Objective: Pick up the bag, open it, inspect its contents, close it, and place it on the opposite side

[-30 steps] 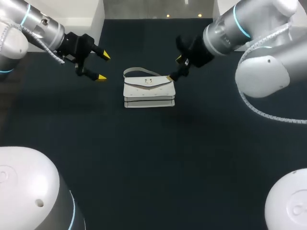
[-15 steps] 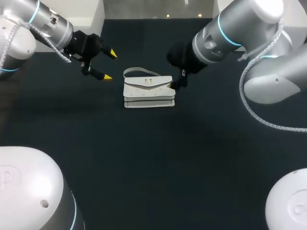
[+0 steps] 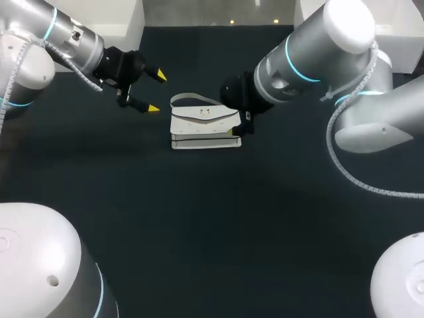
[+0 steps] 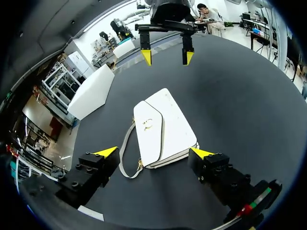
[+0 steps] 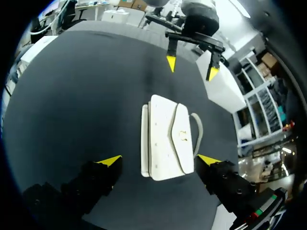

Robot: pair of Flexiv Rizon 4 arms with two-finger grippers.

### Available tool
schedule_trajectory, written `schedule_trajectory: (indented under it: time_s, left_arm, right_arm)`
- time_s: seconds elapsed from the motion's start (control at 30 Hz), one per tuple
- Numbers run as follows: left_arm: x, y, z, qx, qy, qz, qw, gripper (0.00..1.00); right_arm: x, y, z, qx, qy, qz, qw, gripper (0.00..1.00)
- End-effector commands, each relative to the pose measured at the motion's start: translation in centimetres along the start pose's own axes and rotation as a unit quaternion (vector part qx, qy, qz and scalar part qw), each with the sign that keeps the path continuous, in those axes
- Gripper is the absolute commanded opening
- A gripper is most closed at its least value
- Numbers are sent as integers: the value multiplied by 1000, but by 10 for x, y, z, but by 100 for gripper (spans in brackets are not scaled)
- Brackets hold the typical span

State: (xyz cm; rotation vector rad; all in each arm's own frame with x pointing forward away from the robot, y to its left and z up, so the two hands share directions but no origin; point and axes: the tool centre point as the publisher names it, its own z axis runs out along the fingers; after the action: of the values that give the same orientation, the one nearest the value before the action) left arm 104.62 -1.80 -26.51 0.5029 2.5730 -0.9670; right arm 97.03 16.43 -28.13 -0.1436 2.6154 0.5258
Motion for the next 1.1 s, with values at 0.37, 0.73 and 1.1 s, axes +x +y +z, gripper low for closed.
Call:
schedule_trajectory:
  time_s: [0.37,0.73,1.1]
  left_arm:
    - [-6,-5,13,12,5,15,1000,100]
    - [-10,-7,18,5,11,9,1000,100]
    - [-11,-8,34,14,16,40,999,100]
  right_arm:
    - [17,-8,27,46,-255,-19,966,100]
    - [21,-14,38,80,-272,-30,958,100]
    - [18,-16,52,60,-288,-60,954,100]
